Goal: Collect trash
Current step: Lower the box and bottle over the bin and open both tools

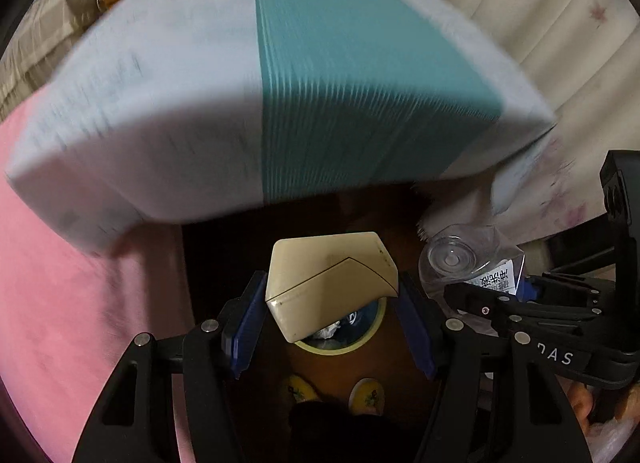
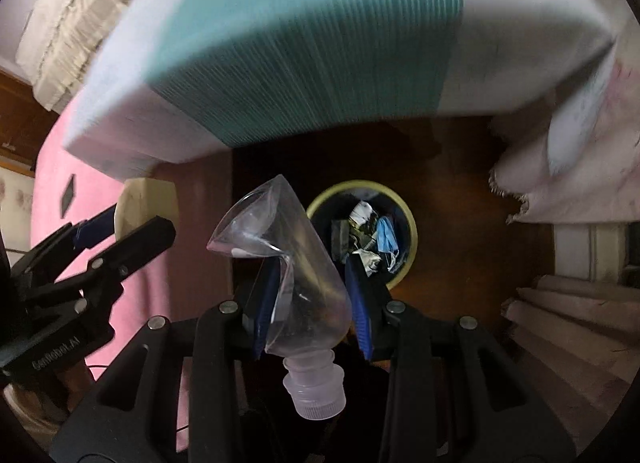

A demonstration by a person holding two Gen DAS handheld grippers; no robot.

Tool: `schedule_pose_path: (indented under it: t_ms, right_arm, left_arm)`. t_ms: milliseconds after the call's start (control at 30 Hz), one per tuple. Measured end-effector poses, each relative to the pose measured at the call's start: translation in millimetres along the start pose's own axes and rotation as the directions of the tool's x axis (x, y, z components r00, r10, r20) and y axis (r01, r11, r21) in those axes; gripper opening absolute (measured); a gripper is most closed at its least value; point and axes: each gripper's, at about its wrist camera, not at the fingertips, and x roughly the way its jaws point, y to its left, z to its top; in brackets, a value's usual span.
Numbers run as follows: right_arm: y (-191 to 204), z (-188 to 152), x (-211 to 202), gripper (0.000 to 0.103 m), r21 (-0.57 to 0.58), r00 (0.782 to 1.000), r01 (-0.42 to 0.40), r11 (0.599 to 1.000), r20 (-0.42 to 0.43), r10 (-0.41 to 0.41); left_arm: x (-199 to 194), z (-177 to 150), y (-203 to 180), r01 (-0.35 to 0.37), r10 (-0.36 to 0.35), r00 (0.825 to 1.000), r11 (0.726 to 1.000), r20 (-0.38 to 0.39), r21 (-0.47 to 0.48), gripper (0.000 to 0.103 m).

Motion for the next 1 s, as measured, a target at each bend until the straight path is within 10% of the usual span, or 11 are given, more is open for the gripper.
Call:
schedule_pose_path:
  t_ms: [400,533,633,1000]
  right_arm:
    - [-46,-44,202,0.031,0.084,0.998,-0.023,0.996,-0.056,0.028]
    - [-66,-49,244,0.039,0.113,0.996,-0.035,0.993,-0.078,0.044]
    - [-74,-48,255,0.055,0.116,0.996,-0.053,0.992,-0.060,0.060]
    - [-66,-32,197,0.055,0.065,0.998,-0.050,0.997,0.038,0.047]
  left_arm:
    - [184,-76,41,-0.018,0.017,1.000,0.993,-0.010,-0.118,0.064]
    - [221,-82,49,-0.028,0.025,0.999,0.993,-0.026,-0.112,0.092]
    - [234,-85,54,-0.039,0.037,0.999,0.992,-0.023,-0.118,0.094]
    - [174,-73,45,-0.087,0.093,0.995,0.982,0.029,-0.166,0.094]
